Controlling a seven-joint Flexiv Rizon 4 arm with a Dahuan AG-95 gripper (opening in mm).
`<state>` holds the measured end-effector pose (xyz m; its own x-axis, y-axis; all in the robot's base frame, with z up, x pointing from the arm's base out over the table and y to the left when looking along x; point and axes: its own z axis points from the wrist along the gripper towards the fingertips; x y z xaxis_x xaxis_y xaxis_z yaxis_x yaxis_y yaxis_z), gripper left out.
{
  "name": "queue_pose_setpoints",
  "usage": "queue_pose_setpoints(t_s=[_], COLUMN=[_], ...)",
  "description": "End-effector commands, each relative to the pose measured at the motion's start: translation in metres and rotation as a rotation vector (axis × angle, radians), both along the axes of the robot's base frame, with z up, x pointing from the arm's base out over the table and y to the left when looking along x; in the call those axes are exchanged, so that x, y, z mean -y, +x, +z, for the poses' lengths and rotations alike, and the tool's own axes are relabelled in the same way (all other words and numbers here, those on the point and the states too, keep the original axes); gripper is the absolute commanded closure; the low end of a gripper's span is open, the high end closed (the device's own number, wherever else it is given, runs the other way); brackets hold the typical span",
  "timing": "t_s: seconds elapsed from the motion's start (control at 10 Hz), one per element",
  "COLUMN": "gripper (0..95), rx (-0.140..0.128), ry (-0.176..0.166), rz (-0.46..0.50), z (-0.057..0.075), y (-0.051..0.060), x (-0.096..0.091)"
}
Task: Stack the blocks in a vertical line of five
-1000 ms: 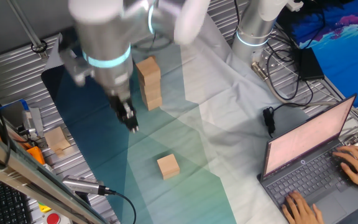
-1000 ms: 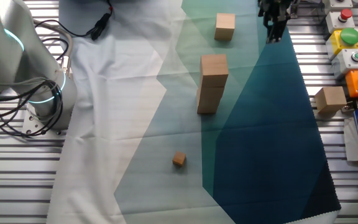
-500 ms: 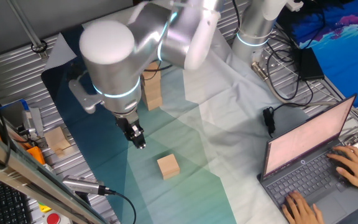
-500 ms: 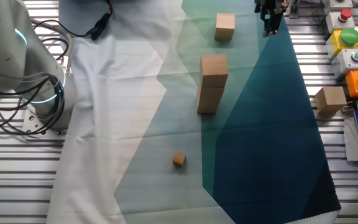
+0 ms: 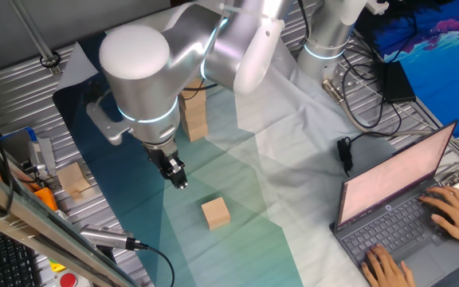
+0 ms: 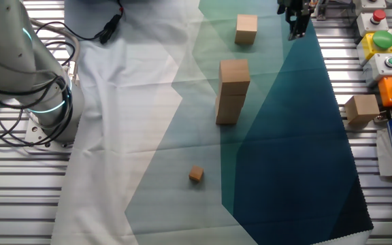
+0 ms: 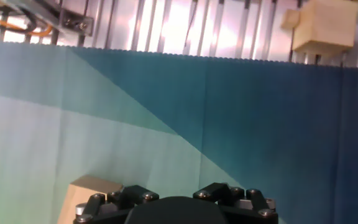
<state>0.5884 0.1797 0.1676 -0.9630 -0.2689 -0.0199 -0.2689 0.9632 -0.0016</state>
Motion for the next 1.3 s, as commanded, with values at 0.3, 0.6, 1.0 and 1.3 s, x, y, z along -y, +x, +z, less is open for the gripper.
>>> queue_pose_setpoints(t_s=[0.3, 0.6, 1.0, 1.3], gripper=[19.0, 19.0, 19.0, 19.0], rx=[0.0, 0.0, -0.008, 0.004], ry=[-0.007, -0.01, 0.006, 0.043], rz=[0.109, 0.117, 0.084, -0.016], z=[0.001, 0.001, 0.002, -0.004], y=[0.0, 0.0, -0.019, -0.042], x=[0.0, 0.0, -0.013, -0.03])
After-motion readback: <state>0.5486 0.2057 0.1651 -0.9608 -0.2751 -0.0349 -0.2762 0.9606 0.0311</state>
